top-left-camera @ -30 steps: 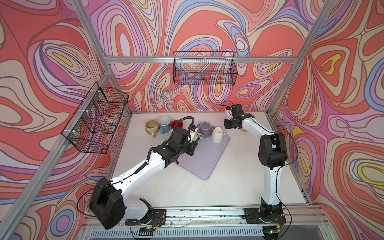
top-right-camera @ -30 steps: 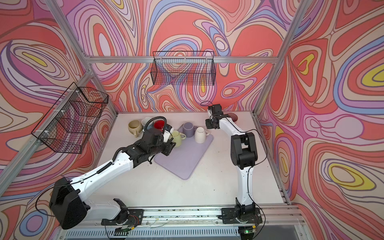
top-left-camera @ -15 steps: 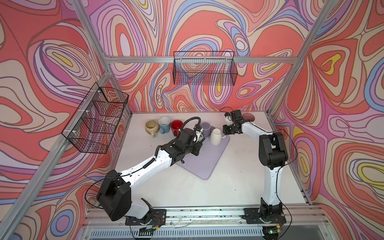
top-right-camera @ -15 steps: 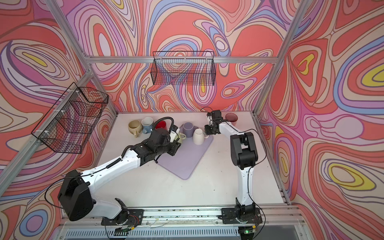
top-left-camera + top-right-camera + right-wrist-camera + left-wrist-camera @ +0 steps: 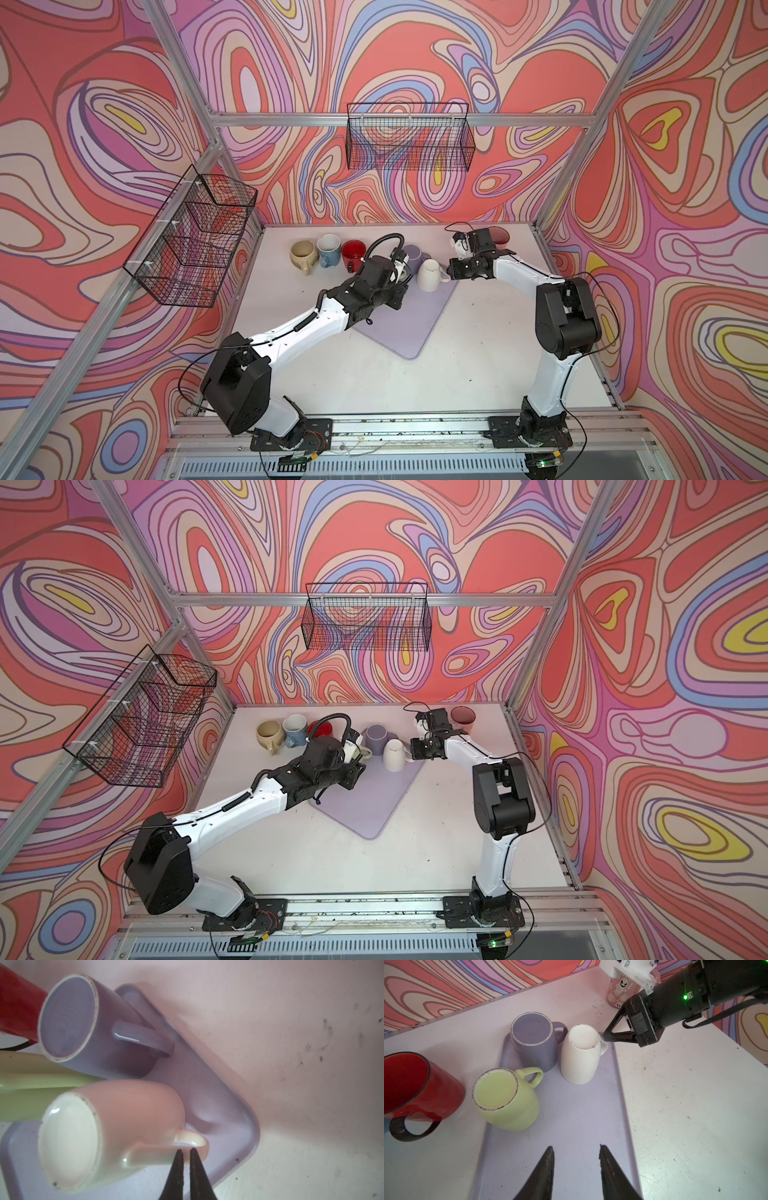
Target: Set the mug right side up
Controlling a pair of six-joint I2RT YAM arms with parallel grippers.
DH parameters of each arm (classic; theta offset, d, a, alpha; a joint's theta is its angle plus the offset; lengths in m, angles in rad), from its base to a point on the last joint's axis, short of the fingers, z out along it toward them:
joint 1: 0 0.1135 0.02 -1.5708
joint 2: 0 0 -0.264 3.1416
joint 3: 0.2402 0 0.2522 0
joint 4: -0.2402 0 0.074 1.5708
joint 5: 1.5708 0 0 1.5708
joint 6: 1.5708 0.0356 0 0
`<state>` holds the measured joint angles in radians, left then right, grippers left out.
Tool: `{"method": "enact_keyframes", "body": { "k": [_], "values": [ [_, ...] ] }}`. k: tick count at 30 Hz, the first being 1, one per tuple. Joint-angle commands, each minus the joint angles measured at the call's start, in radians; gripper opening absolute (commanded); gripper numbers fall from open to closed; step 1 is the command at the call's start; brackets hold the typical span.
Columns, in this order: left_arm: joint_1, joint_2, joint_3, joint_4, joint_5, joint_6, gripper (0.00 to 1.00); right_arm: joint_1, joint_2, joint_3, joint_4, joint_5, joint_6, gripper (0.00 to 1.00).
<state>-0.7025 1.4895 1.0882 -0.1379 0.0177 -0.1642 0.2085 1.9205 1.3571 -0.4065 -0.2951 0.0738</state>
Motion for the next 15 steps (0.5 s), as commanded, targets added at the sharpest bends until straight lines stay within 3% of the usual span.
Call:
{"method": "enact_keyframes", "body": {
  "k": [1,7,15],
  "values": [
    [0.0,0.023,-0.013,0.047,0.003,-0.023,0.39,0.017,-0.021,-0.051,0.015,-0.033,0.021,0.09],
    [0.0,0.018,-0.019,0.051,0.002,-0.019,0.38,0.02,-0.065,-0.071,-0.005,0.04,0.023,0.1],
    [0.0,-0.002,-0.042,0.056,0.013,-0.035,0.38,0.02,0.005,0.066,-0.045,0.14,0.022,0.1]
  ]
}}
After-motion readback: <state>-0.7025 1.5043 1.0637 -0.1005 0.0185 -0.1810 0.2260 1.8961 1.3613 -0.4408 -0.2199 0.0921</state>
